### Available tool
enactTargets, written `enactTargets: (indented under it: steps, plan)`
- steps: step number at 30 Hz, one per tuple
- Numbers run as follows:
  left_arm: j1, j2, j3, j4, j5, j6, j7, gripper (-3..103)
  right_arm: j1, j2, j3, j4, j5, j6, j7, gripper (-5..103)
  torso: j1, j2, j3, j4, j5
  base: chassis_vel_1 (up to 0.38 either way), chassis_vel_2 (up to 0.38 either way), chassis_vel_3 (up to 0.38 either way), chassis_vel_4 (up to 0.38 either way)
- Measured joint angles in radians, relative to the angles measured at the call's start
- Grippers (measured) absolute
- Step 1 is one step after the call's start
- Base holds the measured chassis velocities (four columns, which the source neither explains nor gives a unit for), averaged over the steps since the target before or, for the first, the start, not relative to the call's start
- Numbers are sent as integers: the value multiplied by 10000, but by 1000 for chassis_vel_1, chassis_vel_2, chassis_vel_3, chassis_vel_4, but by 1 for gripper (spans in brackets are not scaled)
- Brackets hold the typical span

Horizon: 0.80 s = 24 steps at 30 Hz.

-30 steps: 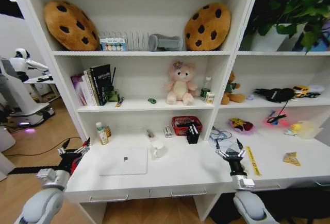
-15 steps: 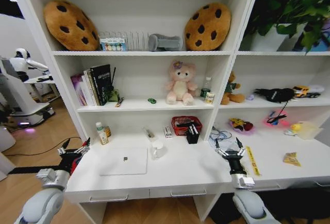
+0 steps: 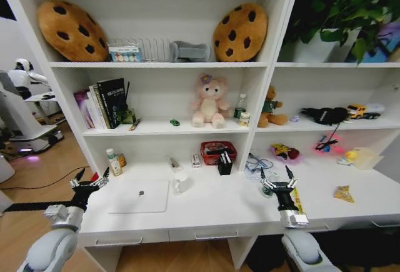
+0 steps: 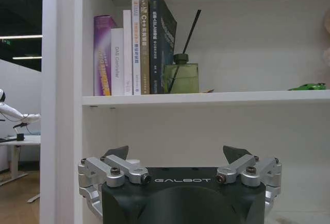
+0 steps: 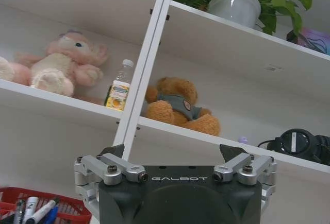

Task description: Organize the objects on the table.

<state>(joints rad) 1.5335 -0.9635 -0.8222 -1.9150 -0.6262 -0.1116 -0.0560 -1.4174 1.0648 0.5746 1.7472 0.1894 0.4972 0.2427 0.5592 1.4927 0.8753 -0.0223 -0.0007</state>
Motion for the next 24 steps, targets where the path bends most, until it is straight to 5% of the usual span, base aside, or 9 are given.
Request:
enactTargets:
  steps: [14,24]
  plan:
    - [0,0,0,-1,0,0,4,100,-51,-5,-139,4,162,297,-21,100,-2,0,-1,2,7,-205,-189,193,190]
    - [0,0,0,-1,0,0,1,100,-532,-105,-502,679,1119,744,-1005,100,-1,0,-1,3,4,-18,-20,18,26]
